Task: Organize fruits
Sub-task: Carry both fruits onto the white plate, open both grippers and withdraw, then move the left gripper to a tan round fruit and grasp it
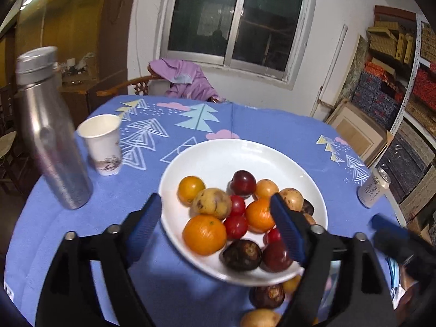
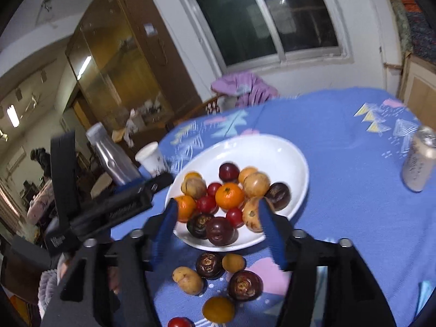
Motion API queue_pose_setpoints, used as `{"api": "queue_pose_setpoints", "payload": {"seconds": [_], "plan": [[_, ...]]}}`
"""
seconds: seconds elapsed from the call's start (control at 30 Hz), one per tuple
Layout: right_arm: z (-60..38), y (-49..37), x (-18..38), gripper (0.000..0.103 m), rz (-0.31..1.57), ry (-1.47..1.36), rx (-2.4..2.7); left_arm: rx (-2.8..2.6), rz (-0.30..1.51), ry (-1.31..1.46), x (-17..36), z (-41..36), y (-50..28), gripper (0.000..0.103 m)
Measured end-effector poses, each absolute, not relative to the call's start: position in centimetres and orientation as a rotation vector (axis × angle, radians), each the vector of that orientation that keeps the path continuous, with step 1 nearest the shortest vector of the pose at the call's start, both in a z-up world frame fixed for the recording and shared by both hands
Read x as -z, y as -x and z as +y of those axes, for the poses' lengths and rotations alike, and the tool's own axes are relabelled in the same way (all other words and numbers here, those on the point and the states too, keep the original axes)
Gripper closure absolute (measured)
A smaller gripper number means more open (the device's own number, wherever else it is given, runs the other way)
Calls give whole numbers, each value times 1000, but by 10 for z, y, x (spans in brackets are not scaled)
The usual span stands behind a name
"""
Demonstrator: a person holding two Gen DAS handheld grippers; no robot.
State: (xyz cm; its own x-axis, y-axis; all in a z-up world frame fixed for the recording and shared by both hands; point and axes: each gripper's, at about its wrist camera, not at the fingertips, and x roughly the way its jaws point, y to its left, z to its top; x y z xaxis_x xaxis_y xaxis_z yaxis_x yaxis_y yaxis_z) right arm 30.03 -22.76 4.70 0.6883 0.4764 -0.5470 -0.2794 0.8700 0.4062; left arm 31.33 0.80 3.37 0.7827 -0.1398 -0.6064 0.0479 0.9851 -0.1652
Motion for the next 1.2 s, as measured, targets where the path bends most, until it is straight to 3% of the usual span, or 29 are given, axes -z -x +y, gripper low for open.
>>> {"api": "queue_pose_setpoints", "payload": {"seconds": [0.2, 0.4, 0.73, 1.2], "plan": [[-272, -252, -25, 14, 670, -371, -335, 109, 708, 79, -2, 10, -249, 14], [-304, -251, 4, 13, 745, -565, -284, 103, 729, -64, 24, -20, -220, 11], [-307, -258, 17, 13, 822, -655, -325, 104, 712, -172, 30, -39, -223, 5], [-315, -258, 18, 13, 823, -706, -341, -8, 755, -39, 34, 25, -200, 4]]}}
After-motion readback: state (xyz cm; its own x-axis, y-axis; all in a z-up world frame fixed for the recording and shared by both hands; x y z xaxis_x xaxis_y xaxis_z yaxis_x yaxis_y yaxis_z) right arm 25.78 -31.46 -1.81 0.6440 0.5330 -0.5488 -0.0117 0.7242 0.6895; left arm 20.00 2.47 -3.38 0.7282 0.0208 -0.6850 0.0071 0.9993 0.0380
